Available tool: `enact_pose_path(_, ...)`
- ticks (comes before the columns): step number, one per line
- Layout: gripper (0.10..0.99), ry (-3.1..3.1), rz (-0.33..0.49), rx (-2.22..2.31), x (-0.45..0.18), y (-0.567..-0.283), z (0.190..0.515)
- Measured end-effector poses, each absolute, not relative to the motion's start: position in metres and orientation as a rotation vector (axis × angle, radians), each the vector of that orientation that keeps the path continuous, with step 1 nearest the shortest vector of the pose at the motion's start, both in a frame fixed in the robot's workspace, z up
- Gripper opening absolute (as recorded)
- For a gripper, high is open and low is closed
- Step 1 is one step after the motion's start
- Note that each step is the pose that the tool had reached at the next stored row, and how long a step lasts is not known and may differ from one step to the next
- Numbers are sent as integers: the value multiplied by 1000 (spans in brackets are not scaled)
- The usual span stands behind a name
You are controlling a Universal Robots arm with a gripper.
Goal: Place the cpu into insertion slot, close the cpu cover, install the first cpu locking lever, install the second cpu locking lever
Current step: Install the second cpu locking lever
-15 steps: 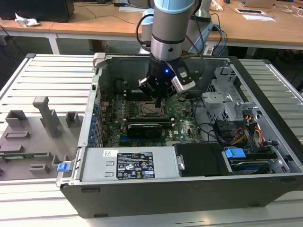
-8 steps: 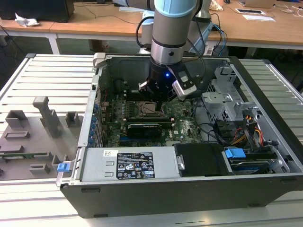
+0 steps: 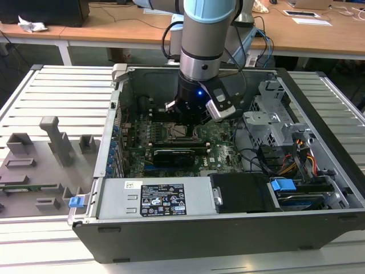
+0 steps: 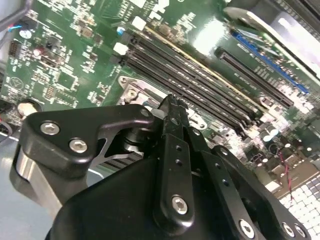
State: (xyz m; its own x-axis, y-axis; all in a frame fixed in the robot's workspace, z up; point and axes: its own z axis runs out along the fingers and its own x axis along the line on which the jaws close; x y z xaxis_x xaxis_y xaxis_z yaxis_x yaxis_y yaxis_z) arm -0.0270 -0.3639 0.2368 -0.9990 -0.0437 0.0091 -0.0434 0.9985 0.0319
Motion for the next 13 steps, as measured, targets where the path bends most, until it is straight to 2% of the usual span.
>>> enact_pose_path(13,106,-3130,-51,75,-48,-365,226)
